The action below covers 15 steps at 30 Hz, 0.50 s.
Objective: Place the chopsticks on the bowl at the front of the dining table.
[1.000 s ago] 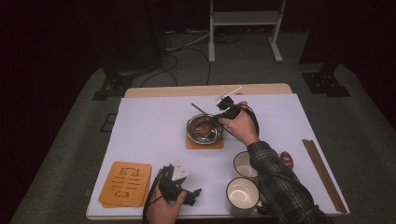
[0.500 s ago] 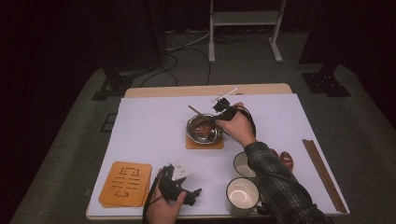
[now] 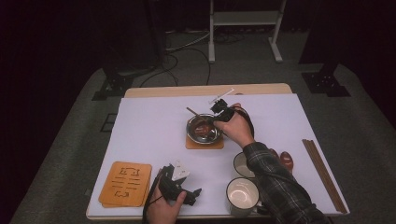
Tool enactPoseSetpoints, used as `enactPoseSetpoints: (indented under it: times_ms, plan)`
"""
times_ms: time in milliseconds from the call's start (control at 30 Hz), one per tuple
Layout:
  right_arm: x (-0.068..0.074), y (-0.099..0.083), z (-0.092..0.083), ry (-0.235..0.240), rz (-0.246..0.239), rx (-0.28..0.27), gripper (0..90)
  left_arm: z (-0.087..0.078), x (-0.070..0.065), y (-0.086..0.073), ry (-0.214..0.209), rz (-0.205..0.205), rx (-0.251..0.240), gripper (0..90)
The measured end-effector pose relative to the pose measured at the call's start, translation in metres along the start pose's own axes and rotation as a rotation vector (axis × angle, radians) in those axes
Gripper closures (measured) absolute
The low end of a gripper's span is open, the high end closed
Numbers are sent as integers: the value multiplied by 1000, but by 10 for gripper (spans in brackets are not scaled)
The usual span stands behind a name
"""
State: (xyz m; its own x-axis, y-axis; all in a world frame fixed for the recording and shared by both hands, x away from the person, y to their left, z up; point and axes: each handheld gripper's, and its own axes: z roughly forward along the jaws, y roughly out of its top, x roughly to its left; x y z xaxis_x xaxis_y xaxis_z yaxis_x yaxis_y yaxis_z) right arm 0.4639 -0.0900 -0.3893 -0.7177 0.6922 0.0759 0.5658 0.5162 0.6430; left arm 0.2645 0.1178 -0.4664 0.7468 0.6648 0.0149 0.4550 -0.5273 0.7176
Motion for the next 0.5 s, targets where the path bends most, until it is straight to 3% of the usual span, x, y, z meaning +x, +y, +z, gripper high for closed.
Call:
enactPoseSetpoints:
  times_ms: [500]
  plan:
    - [2,0,2,-4,-6,11,847,0,0,0,0,0,0,0]
